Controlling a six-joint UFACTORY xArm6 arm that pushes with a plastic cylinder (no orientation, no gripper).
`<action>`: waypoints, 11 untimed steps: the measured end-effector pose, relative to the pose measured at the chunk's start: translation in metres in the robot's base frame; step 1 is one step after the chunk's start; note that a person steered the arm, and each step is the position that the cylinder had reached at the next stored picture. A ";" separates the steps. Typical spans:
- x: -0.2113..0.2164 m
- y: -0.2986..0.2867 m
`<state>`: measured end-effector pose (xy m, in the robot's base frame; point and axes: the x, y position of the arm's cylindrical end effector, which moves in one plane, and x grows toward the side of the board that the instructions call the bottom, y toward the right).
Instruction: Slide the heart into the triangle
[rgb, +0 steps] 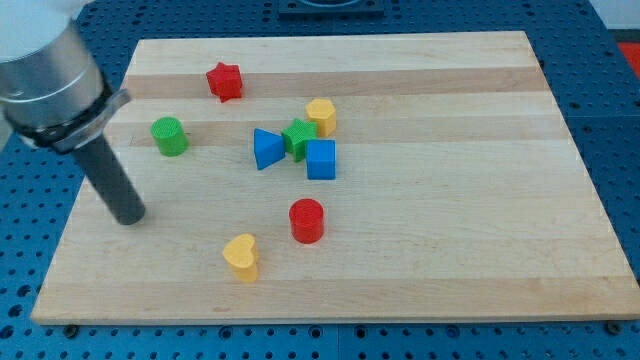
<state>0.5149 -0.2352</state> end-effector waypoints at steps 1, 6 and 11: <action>0.046 0.033; 0.045 0.130; -0.038 0.182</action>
